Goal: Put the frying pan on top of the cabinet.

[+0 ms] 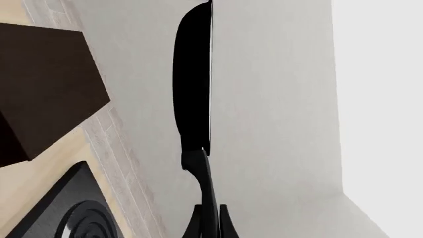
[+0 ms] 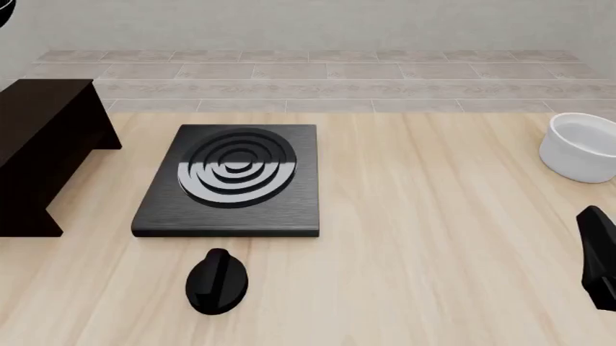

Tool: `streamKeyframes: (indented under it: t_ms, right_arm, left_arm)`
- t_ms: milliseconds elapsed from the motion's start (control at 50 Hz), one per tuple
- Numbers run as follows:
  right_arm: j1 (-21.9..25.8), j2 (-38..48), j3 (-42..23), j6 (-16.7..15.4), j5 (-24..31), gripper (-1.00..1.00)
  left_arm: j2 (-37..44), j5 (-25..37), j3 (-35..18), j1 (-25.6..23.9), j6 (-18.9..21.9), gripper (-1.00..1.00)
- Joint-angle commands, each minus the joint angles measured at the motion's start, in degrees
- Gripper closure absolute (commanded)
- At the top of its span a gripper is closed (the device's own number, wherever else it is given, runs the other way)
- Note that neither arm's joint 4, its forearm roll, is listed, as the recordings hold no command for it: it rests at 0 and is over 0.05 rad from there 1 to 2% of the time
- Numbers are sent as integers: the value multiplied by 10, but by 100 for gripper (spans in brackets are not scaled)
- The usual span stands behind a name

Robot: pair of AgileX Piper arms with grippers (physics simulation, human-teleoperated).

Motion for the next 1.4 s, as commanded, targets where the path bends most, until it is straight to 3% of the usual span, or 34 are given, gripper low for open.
streamKeyframes:
  t_ms: [20,520,1400]
  right_arm:
    - [0,0,0,0,0,-100]
    - [1,0,0,2,1,-100]
    - [-2,0,0,5,0,-100]
  left_arm:
    - [-30,-4,10,5,-16,100]
    - [-64,9,41,9,-31,100]
    - [-3,-41,73,42,-51,100]
